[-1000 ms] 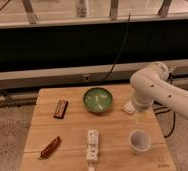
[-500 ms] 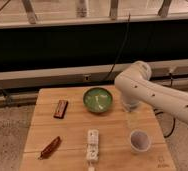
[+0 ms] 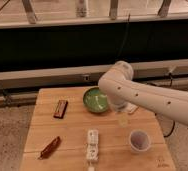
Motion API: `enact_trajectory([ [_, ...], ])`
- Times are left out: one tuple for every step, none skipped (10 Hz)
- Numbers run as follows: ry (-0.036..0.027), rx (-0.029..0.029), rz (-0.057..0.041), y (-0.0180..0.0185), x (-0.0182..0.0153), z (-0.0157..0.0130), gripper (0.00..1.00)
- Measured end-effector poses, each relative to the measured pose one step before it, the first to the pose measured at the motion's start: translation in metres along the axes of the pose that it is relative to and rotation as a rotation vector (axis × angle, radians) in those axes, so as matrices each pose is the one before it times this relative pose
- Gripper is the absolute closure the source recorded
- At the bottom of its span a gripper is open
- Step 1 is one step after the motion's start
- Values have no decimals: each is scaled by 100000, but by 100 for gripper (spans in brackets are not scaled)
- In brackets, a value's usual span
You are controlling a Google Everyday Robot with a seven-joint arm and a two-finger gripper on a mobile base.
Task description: Drag the pepper across the table
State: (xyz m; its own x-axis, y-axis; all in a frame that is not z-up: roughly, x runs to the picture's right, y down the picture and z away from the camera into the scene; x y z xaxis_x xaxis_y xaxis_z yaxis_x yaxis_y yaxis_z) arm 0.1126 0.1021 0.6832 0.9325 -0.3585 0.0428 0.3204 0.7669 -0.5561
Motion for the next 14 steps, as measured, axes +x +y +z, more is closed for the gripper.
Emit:
enact_trajectory([
  [465, 65, -1709, -253, -536, -112, 20],
  [794, -65, -2342, -178, -286, -71, 20],
  [580, 87, -2314, -146, -437, -22, 20],
  [529, 367, -3036, -440, -1008, -158, 20],
  [491, 265, -2475, -487, -1023, -105, 20],
  [508, 543, -3703, -872, -1681, -170, 20],
  [570, 132, -2093, -361, -668, -47, 20],
  [212, 308, -1477, -238, -430, -99, 20],
  [415, 379, -2908, -34, -283, 8, 20],
  [8, 890, -3093, -336, -726, -133, 20],
  [-442, 836, -2398, -693, -1152, -58, 20],
  [-314, 1006, -2399, -913, -1450, -174, 20],
  [52, 544, -3126, -683, -1352, -123, 20],
  [125, 462, -2651, -327, -802, 5, 20],
])
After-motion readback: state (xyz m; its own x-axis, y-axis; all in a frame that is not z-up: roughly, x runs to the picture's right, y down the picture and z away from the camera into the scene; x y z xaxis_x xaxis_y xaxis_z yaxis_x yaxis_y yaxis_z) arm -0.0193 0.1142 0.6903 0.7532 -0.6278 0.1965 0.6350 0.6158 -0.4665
